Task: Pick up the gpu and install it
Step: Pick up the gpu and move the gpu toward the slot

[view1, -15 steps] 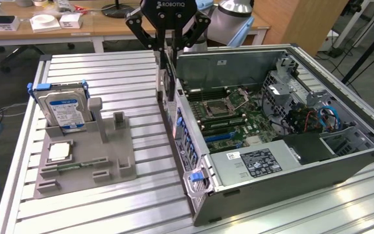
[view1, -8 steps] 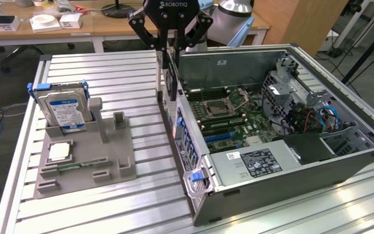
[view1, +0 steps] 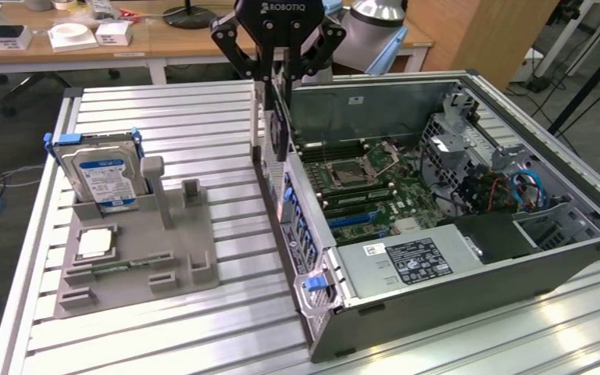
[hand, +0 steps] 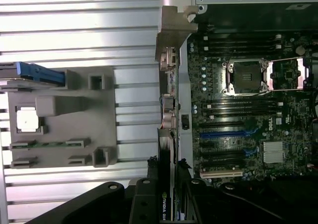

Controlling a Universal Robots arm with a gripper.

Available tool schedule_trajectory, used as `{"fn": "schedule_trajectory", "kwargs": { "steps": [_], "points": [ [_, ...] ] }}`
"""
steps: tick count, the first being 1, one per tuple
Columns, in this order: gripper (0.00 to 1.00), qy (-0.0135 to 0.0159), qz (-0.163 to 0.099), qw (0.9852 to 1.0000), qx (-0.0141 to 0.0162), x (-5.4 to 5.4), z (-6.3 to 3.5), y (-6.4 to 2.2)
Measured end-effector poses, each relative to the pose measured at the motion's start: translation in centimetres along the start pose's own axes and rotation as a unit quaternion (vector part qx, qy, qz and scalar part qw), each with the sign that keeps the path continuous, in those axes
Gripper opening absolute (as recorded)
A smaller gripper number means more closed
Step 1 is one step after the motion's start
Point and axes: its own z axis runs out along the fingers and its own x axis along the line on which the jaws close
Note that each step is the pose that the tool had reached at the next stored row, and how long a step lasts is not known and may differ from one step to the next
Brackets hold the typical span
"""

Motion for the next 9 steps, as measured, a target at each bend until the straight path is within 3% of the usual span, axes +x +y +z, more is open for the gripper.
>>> {"fn": "schedule_trajectory", "kwargs": {
  "steps": [9],
  "points": [
    [0.26,0.0,0.0,1.0,0.0,-0.52,0.01,0.04]
  ]
}}
